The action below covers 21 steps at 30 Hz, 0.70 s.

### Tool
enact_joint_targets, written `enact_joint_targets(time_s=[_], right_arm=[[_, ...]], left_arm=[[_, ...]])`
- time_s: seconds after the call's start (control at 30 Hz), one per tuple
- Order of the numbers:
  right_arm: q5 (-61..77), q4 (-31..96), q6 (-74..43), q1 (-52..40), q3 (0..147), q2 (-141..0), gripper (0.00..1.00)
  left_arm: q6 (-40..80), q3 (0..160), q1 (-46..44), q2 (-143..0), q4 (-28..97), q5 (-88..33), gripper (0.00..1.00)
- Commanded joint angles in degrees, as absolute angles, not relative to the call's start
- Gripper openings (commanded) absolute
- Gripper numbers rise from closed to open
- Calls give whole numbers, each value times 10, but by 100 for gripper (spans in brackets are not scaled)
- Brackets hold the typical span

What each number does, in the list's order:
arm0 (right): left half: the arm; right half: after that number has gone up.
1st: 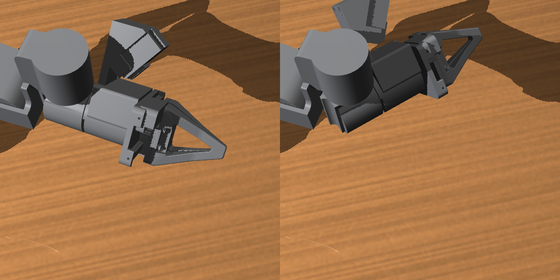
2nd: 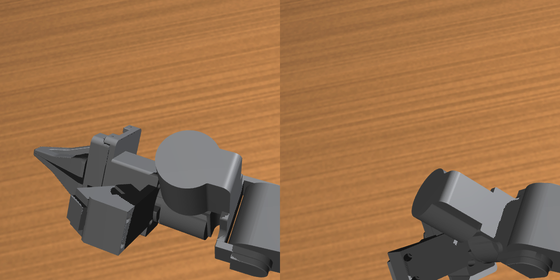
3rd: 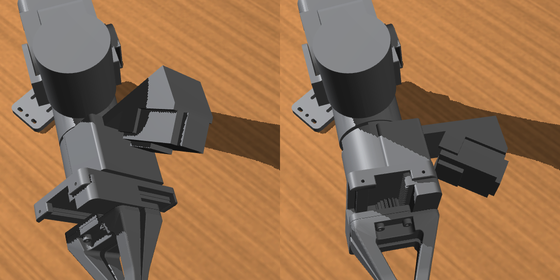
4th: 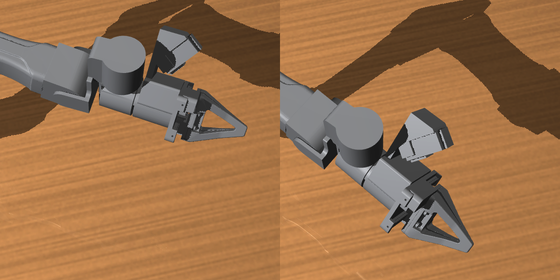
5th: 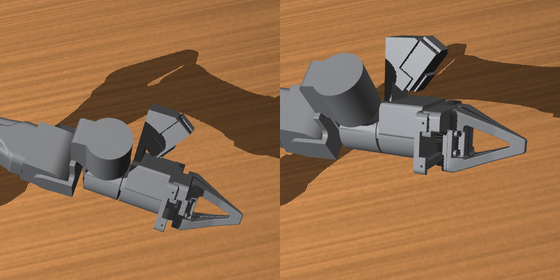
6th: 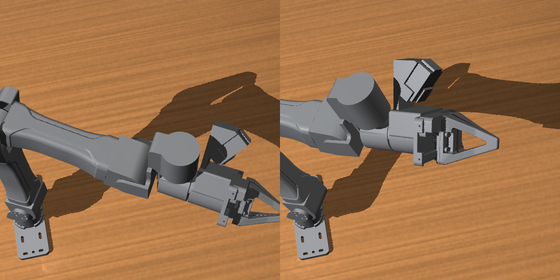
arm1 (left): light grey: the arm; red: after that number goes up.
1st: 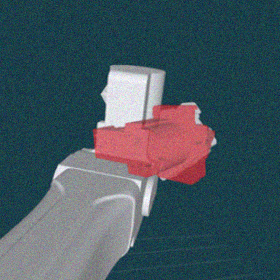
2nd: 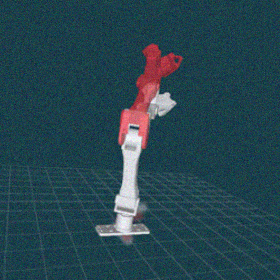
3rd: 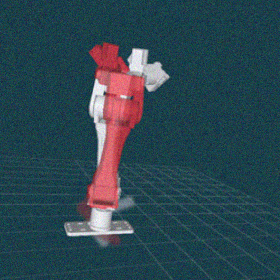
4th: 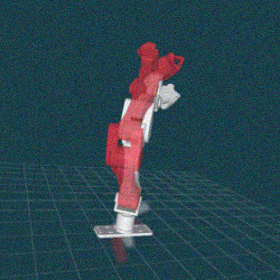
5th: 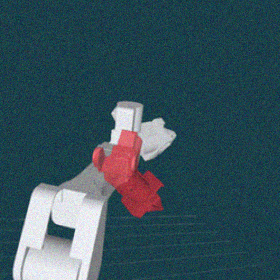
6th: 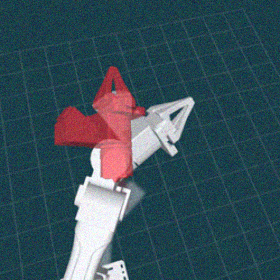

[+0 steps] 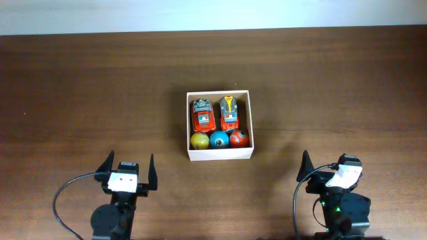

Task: Pack container

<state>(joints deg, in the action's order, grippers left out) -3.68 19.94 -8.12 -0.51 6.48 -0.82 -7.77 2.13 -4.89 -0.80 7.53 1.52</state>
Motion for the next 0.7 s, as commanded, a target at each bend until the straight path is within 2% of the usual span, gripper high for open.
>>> enact_joint_targets(time_s=[0.0, 0.67], right_arm=[[-32, 199, -66, -7, 60, -2, 99], [-36, 199, -58, -7, 60, -2, 99]], left_arm=[[-87, 18, -46, -3, 74, 9, 99], [-87, 18, -46, -3, 74, 9, 99]])
